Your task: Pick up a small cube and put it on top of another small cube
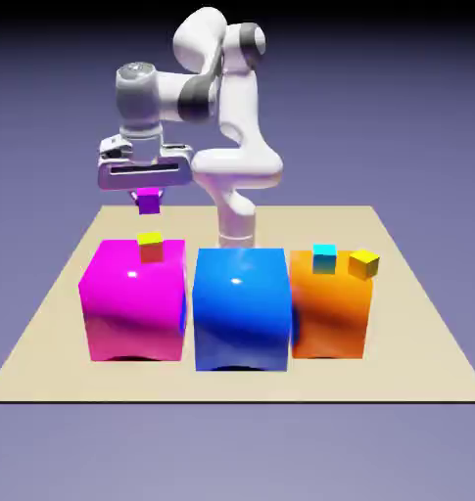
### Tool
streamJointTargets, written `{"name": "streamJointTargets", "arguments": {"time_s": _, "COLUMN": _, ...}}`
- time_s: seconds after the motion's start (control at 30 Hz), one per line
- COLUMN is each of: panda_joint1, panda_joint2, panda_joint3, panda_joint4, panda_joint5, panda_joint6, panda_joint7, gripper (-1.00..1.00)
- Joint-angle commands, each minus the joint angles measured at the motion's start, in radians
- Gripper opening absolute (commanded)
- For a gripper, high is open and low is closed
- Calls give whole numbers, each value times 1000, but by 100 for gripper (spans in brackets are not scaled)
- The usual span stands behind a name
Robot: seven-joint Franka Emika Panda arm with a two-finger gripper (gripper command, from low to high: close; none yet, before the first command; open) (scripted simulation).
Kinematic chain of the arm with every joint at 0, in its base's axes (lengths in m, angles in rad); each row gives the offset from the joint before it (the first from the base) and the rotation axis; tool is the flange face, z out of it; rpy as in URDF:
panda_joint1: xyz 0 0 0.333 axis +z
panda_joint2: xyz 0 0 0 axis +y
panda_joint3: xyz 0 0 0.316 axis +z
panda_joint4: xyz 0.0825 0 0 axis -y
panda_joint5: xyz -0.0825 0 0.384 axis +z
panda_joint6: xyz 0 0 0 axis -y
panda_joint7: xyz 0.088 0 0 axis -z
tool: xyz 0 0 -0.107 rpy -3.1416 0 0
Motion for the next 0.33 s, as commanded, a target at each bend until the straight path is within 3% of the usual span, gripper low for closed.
{"name": "streamJointTargets", "arguments": {"time_s": 0.0, "panda_joint1": -3, "panda_joint2": 12, "panda_joint3": -10, "panda_joint4": -31, "panda_joint5": -10, "panda_joint6": 44, "panda_joint7": 2, "gripper": -100}}
{"name": "streamJointTargets", "arguments": {"time_s": 0.07, "panda_joint1": -6, "panda_joint2": 31, "panda_joint3": -26, "panda_joint4": -78, "panda_joint5": -21, "panda_joint6": 109, "panda_joint7": 3, "gripper": -100}}
{"name": "streamJointTargets", "arguments": {"time_s": 0.1, "panda_joint1": -6, "panda_joint2": 31, "panda_joint3": -26, "panda_joint4": -78, "panda_joint5": -21, "panda_joint6": 109, "panda_joint7": 3, "gripper": 100}}
{"name": "streamJointTargets", "arguments": {"time_s": 0.3, "panda_joint1": 5, "panda_joint2": -25, "panda_joint3": 21, "panda_joint4": 62, "panda_joint5": 12, "panda_joint6": -86, "panda_joint7": -1, "gripper": 100}}
